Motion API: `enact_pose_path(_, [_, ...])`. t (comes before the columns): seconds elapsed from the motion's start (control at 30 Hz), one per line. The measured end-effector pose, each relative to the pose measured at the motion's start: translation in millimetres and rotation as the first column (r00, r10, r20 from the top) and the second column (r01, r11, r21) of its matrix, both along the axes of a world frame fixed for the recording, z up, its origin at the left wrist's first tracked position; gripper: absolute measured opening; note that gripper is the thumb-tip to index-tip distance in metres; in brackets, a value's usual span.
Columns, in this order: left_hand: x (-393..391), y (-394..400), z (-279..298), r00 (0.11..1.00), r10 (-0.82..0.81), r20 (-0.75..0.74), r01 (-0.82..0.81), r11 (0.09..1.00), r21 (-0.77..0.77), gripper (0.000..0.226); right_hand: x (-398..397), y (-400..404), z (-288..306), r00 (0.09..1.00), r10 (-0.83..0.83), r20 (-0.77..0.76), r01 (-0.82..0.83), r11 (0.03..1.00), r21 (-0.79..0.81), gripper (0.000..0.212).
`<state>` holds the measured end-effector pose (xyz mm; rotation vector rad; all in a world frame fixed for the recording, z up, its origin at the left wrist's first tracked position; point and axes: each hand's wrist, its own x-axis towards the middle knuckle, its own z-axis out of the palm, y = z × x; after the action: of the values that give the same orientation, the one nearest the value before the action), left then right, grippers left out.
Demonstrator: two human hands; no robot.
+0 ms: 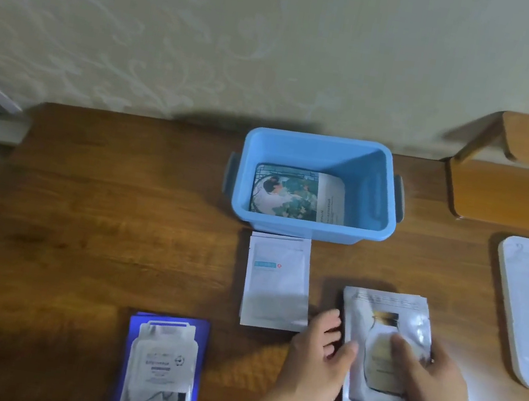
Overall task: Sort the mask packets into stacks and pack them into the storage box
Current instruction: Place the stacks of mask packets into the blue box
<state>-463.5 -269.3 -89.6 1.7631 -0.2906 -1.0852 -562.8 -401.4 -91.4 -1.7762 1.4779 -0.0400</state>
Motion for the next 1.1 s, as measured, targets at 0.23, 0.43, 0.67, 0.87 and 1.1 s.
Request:
enact_pose_path(0.23, [47.8, 110.9, 14.3, 0.908, 0.348, 0.232, -0.349, 0.936, -0.041, 0.018, 8.0, 35.5, 16.5, 0.994, 0.100, 0.041, -0.083, 0.951, -0.299, 0.060])
enact_pose_path(0.43, [61.9, 210.1, -18.4, 0.719, 0.383, 0.580, -0.571, 0.801, 0.180, 0.045, 85.8, 185.9, 0.4, 0.933, 0.248, 0.260, -0.350, 0.789, 0.505, 0.029])
enact_pose_path(0.67, [40.4, 231.1, -32.0, 0.779, 0.291, 0.555, -0.538, 0.765, 0.354, 0.084, 111.9, 228.8, -34.0, 0.988, 0.151, 0.030, -0.131, 0.726, 0.675, 0.011])
enact_pose_path(0.87, [50.6, 228.7, -24.7, 0.826, 0.389, 0.407, -0.531, 0.779, 0.333, 0.085, 112.5, 236.1, -24.2, 0.930, 0.343, 0.134, -0.364, 0.801, 0.475, 0.015])
enact_pose_path(1.1, [56.2, 198.8, -13.3, 0.792, 0.551, 0.264, -0.603, 0.776, 0.187, 0.077, 112.1, 193.9, 4.7, 0.913, 0.160, 0.375, -0.360, 0.748, 0.557, 0.023])
